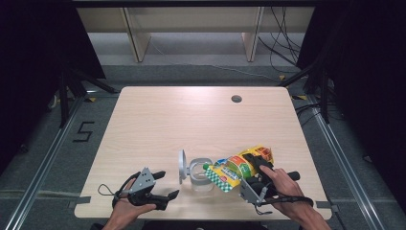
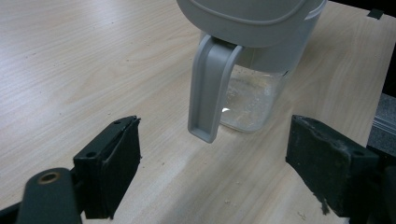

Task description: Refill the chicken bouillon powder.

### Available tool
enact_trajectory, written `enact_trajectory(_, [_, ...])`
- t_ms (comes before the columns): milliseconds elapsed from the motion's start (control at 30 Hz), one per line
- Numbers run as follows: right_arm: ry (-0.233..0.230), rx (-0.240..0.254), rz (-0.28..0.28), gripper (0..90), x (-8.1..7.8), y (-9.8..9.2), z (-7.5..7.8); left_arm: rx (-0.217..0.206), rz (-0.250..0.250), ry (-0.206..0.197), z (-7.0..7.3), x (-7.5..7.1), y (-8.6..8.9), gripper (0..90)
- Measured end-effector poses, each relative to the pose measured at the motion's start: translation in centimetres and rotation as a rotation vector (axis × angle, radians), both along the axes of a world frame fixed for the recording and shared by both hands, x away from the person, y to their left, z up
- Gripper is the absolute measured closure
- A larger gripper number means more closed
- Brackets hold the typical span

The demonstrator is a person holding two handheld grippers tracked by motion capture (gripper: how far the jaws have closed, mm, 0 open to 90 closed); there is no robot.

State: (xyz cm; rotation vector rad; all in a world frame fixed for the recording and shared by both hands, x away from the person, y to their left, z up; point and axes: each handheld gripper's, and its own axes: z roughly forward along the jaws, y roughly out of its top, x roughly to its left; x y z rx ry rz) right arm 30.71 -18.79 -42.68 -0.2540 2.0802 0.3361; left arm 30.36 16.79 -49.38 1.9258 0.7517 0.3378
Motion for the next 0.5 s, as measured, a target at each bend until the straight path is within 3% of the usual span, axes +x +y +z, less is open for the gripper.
enact_trajectory(33, [-0.024, -0.056, 0.014, 41.0, 0.01, 0.18, 0.46, 0.003, -0.004, -0.004, 0.01, 0.02, 0.02, 17.0])
enact_trajectory(67, [0.003, -0.013, -0.028, 41.0, -0.25, 0.15, 0.18, 0.007, -0.008, -0.010, 0.03, 0.05, 0.05, 17.0])
enact_trajectory(133, [0.001, -0.023, -0.033, 41.0, -0.31, 0.25, 0.30, 0.012, -0.014, -0.020, 0.07, 0.12, 0.11, 17.0])
enact_trajectory(200, [-0.022, -0.044, -0.015, 41.0, -0.23, 0.42, 0.31, 0.011, -0.012, -0.017, 0.07, 0.11, 0.09, 17.0])
enact_trajectory(233, [-0.043, -0.094, 0.011, 41.0, -0.16, 0.61, 0.68, 0.011, -0.008, -0.016, 0.05, 0.07, 0.08, 17.0])
enact_trajectory(333, [-0.045, -0.096, 0.004, 41.1, -0.22, 0.68, 0.76, 0.014, -0.007, -0.015, 0.06, 0.06, 0.08, 17.0])
enact_trajectory(400, [-0.066, -0.140, 0.003, 41.1, -0.43, 0.90, 0.79, 0.018, -0.016, -0.021, 0.07, 0.12, 0.11, 17.0])
enact_trajectory(433, [-0.063, -0.119, -0.026, 41.1, -0.61, 0.90, 0.59, 0.010, -0.010, -0.010, 0.03, 0.08, 0.06, 17.0])
enact_trajectory(500, [-0.076, -0.149, -0.002, 41.1, -0.46, 1.04, 0.82, 0.007, -0.006, -0.006, 0.02, 0.05, 0.04, 17.0])
